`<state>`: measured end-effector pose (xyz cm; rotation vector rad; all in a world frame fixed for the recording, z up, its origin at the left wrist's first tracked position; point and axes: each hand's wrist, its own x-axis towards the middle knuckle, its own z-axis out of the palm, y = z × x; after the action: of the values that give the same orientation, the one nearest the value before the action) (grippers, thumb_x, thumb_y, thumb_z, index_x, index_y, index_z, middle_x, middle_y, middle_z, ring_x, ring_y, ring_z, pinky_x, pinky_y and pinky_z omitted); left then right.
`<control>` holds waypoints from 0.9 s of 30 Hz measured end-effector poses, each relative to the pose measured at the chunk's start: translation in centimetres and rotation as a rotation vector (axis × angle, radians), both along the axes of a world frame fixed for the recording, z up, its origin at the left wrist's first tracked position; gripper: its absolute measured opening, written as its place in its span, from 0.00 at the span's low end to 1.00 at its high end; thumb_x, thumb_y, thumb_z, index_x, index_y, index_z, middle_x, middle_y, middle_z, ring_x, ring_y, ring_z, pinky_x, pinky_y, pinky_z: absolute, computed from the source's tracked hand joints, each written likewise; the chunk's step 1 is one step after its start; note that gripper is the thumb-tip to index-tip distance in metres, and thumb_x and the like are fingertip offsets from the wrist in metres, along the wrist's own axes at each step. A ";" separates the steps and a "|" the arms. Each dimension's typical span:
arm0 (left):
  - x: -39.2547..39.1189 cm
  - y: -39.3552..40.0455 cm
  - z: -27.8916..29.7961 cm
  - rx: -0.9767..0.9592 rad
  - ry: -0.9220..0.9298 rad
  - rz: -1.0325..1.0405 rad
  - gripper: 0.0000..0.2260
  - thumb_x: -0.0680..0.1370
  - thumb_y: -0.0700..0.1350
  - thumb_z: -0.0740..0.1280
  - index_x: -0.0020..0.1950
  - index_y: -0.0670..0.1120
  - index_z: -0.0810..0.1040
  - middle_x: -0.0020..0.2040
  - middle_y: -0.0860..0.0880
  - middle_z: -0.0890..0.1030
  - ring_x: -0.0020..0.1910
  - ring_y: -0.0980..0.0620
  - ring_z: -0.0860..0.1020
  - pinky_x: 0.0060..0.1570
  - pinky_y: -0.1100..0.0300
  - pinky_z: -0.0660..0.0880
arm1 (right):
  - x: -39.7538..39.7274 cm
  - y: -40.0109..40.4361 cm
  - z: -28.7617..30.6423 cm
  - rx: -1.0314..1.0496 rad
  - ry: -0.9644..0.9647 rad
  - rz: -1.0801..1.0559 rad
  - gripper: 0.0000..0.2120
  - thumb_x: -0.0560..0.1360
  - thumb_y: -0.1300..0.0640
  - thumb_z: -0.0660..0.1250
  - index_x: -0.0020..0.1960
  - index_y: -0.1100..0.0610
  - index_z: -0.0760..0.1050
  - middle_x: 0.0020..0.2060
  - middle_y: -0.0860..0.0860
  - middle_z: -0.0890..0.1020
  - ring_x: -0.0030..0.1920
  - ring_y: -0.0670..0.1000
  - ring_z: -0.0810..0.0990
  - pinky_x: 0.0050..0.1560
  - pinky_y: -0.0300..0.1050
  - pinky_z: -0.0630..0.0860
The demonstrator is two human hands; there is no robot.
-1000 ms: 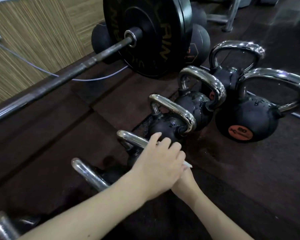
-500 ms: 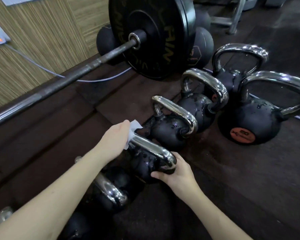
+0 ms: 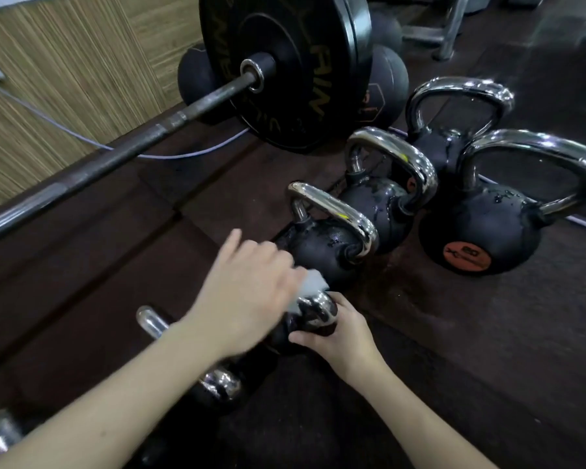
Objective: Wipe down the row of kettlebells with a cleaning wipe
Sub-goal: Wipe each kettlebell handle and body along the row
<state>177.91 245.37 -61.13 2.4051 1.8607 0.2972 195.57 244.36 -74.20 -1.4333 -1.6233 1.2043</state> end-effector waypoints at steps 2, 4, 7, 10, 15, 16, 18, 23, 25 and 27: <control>-2.5 0.8 0.2 -0.076 -0.122 0.155 0.14 0.83 0.49 0.52 0.52 0.50 0.77 0.44 0.48 0.78 0.45 0.42 0.78 0.57 0.40 0.76 | 0.0 0.0 -0.2 0.013 0.064 0.015 0.24 0.62 0.40 0.85 0.56 0.32 0.82 0.64 0.38 0.79 0.62 0.41 0.81 0.67 0.47 0.78; -3.8 1.6 0.6 -0.213 -0.422 0.385 0.18 0.86 0.51 0.52 0.44 0.47 0.77 0.39 0.52 0.79 0.45 0.48 0.79 0.53 0.49 0.73 | 0.0 -0.2 0.1 0.010 0.095 0.027 0.24 0.63 0.42 0.85 0.57 0.32 0.82 0.65 0.38 0.79 0.64 0.42 0.80 0.70 0.50 0.77; -4.1 2.6 -0.2 -0.241 -0.339 0.401 0.19 0.84 0.53 0.51 0.40 0.45 0.72 0.36 0.49 0.78 0.42 0.42 0.77 0.47 0.50 0.72 | 0.3 -0.2 0.3 0.005 0.094 0.011 0.26 0.63 0.43 0.86 0.56 0.26 0.79 0.64 0.39 0.80 0.65 0.42 0.80 0.70 0.49 0.76; -2.2 1.0 -0.1 -0.005 0.088 0.083 0.12 0.76 0.46 0.52 0.42 0.45 0.74 0.37 0.44 0.76 0.36 0.38 0.76 0.37 0.46 0.76 | 0.3 0.0 0.2 0.001 0.018 0.022 0.26 0.62 0.41 0.86 0.56 0.27 0.80 0.65 0.36 0.78 0.63 0.38 0.80 0.68 0.42 0.76; 4.6 -1.4 -1.1 0.055 0.232 -0.128 0.17 0.81 0.54 0.55 0.45 0.48 0.80 0.41 0.48 0.77 0.45 0.42 0.78 0.72 0.39 0.71 | 0.5 -0.1 0.3 -0.055 -0.042 -0.012 0.11 0.71 0.48 0.76 0.45 0.36 0.75 0.47 0.36 0.79 0.47 0.34 0.79 0.50 0.29 0.71; 5.2 -1.8 -1.7 0.101 0.244 -0.154 0.18 0.82 0.55 0.55 0.47 0.47 0.80 0.43 0.47 0.77 0.46 0.43 0.77 0.73 0.40 0.70 | 0.6 -0.1 0.3 -0.048 -0.043 0.008 0.18 0.76 0.56 0.73 0.44 0.36 0.68 0.44 0.36 0.75 0.44 0.35 0.76 0.49 0.29 0.70; 5.5 -1.9 -1.9 0.028 0.179 -0.142 0.19 0.83 0.57 0.56 0.47 0.47 0.80 0.44 0.48 0.76 0.46 0.44 0.76 0.74 0.41 0.70 | 0.9 -0.3 0.3 -0.088 -0.044 0.055 0.24 0.80 0.63 0.69 0.44 0.35 0.64 0.42 0.36 0.71 0.41 0.36 0.73 0.48 0.29 0.71; 1.7 -0.8 -0.5 0.011 0.008 -0.073 0.17 0.84 0.57 0.55 0.51 0.50 0.78 0.45 0.51 0.76 0.49 0.46 0.77 0.75 0.41 0.67 | 0.0 -0.2 0.4 0.000 0.009 0.014 0.17 0.63 0.39 0.79 0.50 0.26 0.79 0.57 0.39 0.81 0.55 0.39 0.82 0.53 0.34 0.77; -1.0 -0.1 0.0 -0.070 -0.020 -0.027 0.15 0.85 0.55 0.50 0.54 0.51 0.75 0.49 0.51 0.76 0.52 0.45 0.77 0.68 0.41 0.70 | 0.2 0.1 -0.4 0.035 -0.001 0.003 0.24 0.61 0.35 0.82 0.55 0.33 0.83 0.63 0.37 0.79 0.61 0.39 0.81 0.64 0.43 0.78; -3.1 1.0 -0.3 -0.155 -0.189 0.072 0.14 0.85 0.52 0.51 0.51 0.51 0.74 0.49 0.50 0.78 0.50 0.45 0.77 0.58 0.45 0.74 | 0.4 0.0 -0.6 0.013 0.042 0.011 0.26 0.62 0.38 0.84 0.59 0.35 0.83 0.66 0.37 0.78 0.64 0.41 0.80 0.69 0.49 0.77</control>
<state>174.78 246.40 -61.45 2.1337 1.8179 0.3581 195.93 244.36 -74.81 -1.3844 -1.6096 1.2199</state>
